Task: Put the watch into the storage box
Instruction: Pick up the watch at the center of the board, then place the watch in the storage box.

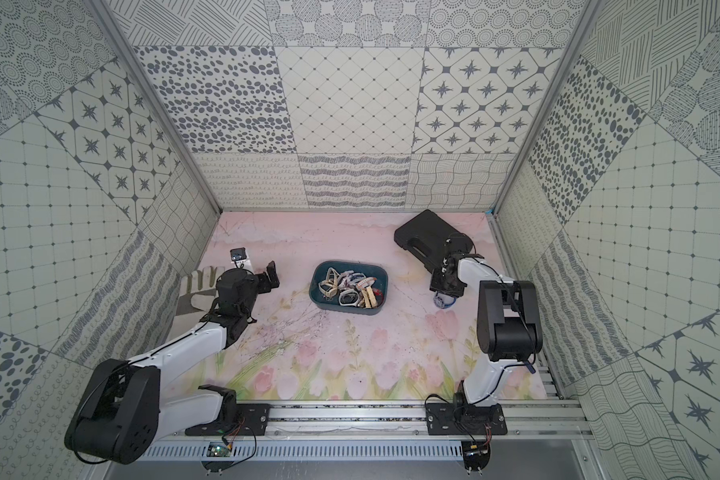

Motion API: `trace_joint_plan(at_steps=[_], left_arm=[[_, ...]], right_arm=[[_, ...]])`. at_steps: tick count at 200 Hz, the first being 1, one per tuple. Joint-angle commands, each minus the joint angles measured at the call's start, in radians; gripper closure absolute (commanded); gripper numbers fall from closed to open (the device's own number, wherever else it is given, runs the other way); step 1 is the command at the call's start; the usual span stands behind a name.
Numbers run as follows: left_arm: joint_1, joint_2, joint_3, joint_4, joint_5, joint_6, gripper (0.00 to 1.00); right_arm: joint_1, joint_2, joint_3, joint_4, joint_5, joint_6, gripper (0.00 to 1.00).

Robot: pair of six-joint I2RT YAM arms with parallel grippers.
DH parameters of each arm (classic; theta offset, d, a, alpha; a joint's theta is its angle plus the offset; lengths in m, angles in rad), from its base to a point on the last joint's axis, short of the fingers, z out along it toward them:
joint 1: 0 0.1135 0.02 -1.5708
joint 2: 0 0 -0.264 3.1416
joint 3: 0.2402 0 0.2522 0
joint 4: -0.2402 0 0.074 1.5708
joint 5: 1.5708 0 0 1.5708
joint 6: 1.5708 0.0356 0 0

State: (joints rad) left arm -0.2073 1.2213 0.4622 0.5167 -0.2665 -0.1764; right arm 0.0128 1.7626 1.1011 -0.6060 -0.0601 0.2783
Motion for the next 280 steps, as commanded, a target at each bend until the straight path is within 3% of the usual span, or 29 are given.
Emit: trace_joint_plan(at_steps=[1,57,95,148,173,204,236,280], left_arm=[[0.004,-0.006,0.001,0.006,0.023,-0.011,0.01],[0.005,-0.018,-0.003,0.007,0.023,-0.009,0.00],[0.004,-0.033,-0.005,-0.002,0.032,-0.016,0.00],[0.003,-0.040,-0.003,-0.021,0.037,-0.023,0.01],[0.004,-0.047,-0.007,-0.020,0.036,-0.023,0.00],[0.004,-0.045,-0.008,-0.021,0.045,-0.026,0.00],[0.004,-0.049,-0.009,-0.024,0.042,-0.026,0.01],[0.004,-0.042,-0.005,-0.023,0.043,-0.025,0.01]], right_arm=[[0.005,0.003,0.024,-0.015,0.019,-0.007,0.66],[0.006,-0.031,0.029,-0.071,0.007,-0.037,1.00],[0.079,-0.180,0.023,-0.155,-0.005,-0.057,1.00],[0.354,-0.278,0.193,-0.229,0.014,-0.039,1.00],[0.473,-0.166,0.327,-0.205,-0.042,-0.037,1.00],[0.581,0.075,0.566,-0.209,-0.093,-0.044,1.00],[0.624,0.335,0.849,-0.261,-0.174,-0.051,1.00],[0.671,0.608,1.226,-0.437,-0.186,-0.082,1.00]])
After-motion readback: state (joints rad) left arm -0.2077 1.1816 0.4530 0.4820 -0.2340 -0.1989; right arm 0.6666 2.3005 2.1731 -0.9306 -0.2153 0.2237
